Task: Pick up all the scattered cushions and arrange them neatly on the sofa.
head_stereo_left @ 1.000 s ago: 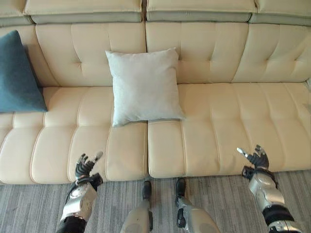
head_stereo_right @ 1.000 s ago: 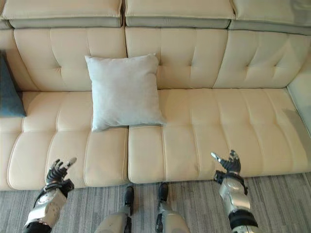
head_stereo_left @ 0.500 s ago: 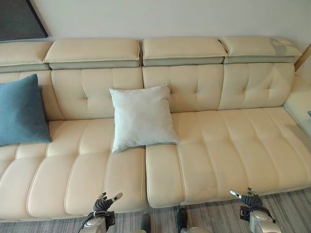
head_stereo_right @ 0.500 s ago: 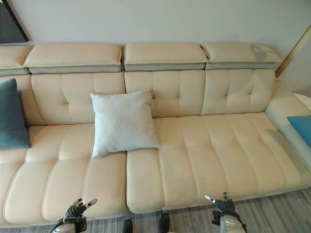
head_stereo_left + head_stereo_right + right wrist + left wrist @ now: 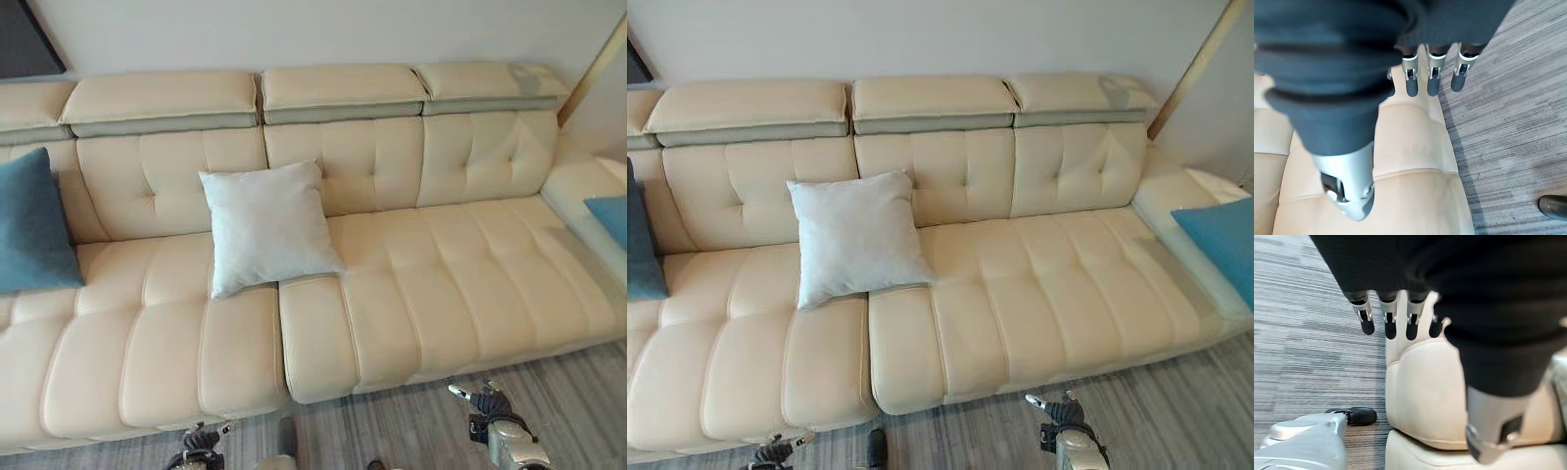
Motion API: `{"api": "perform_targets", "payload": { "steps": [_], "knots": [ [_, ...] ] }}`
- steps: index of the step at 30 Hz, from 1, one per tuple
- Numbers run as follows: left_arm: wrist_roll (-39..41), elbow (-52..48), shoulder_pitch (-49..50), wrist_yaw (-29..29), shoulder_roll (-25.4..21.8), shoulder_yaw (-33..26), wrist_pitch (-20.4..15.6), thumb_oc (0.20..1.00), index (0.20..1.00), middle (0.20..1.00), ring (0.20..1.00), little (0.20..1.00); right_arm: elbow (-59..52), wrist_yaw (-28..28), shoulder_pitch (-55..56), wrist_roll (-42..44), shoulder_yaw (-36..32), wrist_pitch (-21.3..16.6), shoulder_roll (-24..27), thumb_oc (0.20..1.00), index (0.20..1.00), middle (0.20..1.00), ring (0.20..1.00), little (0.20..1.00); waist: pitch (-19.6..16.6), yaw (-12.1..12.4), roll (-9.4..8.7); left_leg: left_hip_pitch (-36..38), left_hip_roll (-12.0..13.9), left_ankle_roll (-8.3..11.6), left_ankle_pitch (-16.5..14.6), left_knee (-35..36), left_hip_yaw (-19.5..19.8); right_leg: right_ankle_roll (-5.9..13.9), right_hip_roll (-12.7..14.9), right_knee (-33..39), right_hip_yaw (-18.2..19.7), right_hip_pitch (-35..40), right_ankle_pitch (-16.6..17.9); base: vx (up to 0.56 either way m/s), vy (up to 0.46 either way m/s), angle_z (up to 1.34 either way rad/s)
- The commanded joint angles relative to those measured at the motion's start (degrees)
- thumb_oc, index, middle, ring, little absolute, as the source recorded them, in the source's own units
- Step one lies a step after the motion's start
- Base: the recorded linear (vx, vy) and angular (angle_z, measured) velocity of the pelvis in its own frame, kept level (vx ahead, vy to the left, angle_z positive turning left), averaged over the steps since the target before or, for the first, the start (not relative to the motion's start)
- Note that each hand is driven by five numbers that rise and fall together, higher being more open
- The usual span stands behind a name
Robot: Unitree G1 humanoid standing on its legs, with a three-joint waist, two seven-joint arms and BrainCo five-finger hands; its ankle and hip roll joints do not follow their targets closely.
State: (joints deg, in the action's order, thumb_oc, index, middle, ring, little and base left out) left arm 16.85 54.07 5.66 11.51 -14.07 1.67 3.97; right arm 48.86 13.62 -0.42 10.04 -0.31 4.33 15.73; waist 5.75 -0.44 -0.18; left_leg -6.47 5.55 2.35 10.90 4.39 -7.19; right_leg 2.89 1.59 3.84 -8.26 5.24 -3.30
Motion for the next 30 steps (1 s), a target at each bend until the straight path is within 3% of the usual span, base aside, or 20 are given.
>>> {"api": "perform_targets", "payload": {
  "steps": [1, 4, 5, 6, 15, 21, 30],
  "knots": [
    [-1.38, -1.75, -3.93, 0.75, -1.88, -0.52, -0.91, 1.0, 1.0, 1.0, 1.0, 1.0, -4.53, 1.27, -1.56, -1.21, 1.34, -0.97, 2.6, 1.0, 1.0, 1.0, 1.0, 1.0, 3.97, -0.99, -1.5, -2.11, -2.79, 2.95, -1.67, 0.61, 1.02, -0.46, -2.31, 0.69, -1.68, 1.2, -4.8, -0.35, -0.281, 0.25],
    [-1.6, -2.69, -4.44, 0.72, -1.66, 0.12, -0.84, 1.0, 1.0, 1.0, 1.0, 1.0, -5.23, 1.57, -1.52, -1.51, 1.45, -0.89, 3.21, 1.0, 1.0, 1.0, 1.0, 1.0, 5.38, -1.32, -1.14, -2.81, -2.8, 3.22, -0.89, 0.61, 1.29, -0.76, -2.11, 0.0, -3.04, 0.27, -4.28, -0.24, -0.143, 0.3],
    [-1.67, -3.2, -4.69, 0.63, -1.48, 0.19, -0.95, 1.0, 1.0, 1.0, 1.0, 1.0, -5.52, 1.51, -1.7, -1.54, 1.63, -0.9, 3.41, 1.0, 1.0, 1.0, 1.0, 1.0, 5.91, -1.11, -1.43, -1.7, -3.37, 2.38, -1.76, -0.14, 1.84, -0.82, -1.66, -0.42, -2.95, -0.22, -4.1, -0.29, -0.166, 0.18],
    [-1.98, -4.05, -4.3, 0.35, -1.33, 0.52, -1.02, 1.0, 1.0, 1.0, 1.0, 1.0, -4.99, 1.13, -1.78, -2.09, 1.96, -0.65, 3.52, 1.0, 1.0, 1.0, 1.0, 1.0, 5.12, -1.43, -1.87, -0.91, -4.69, 0.79, -5.61, -3.12, 2.5, -0.7, -1.17, -0.34, -2.71, -1.29, -3.07, -0.19, -0.119, 0.03],
    [-1.51, -4.76, -3.58, -0.78, -0.13, 1.6, -0.59, 1.0, 1.0, 1.0, 1.0, 1.0, -3.38, 0.44, -1.96, -3.49, 3.13, -0.19, 3.29, 1.0, 1.0, 1.0, 1.0, 1.0, 3.01, -1.98, -1.32, 4.81, -7.2, -1.79, -15.23, -8.72, 3.17, -0.56, -1.13, 0.21, -1.22, -3.17, -2.06, -0.09, -0.013, -0.03],
    [-3.04, -3.84, -2.72, -1.12, 0.85, 2.72, 0.01, 1.0, 1.0, 1.0, 1.0, 1.0, -2.56, 0.83, -1.19, -3.33, 2.7, -0.19, 2.74, 1.0, 1.0, 1.0, 1.0, 1.0, 1.3, -3.09, -0.05, 9.29, -6.67, -1.41, -13.47, -0.98, 1.84, 0.03, -2.06, 1.16, -1.48, -3.07, -0.61, -0.05, 0.084, 0.02],
    [-5.54, -0.65, -3.52, -1.77, 1.07, 3.46, 0.73, 1.0, 1.0, 1.0, 1.0, 1.0, 0.44, 0.7, 0.28, -2.09, 1.52, 0.08, 1.29, 1.0, 1.0, 1.0, 1.0, 1.0, 1.17, -4.59, -0.02, 10.22, -7.16, -2.55, -13.73, 0.61, -0.86, 1.75, -1.44, 0.95, 2.12, -4.83, 2.23, -0.07, 0.11, -0.22]
  ]
}}
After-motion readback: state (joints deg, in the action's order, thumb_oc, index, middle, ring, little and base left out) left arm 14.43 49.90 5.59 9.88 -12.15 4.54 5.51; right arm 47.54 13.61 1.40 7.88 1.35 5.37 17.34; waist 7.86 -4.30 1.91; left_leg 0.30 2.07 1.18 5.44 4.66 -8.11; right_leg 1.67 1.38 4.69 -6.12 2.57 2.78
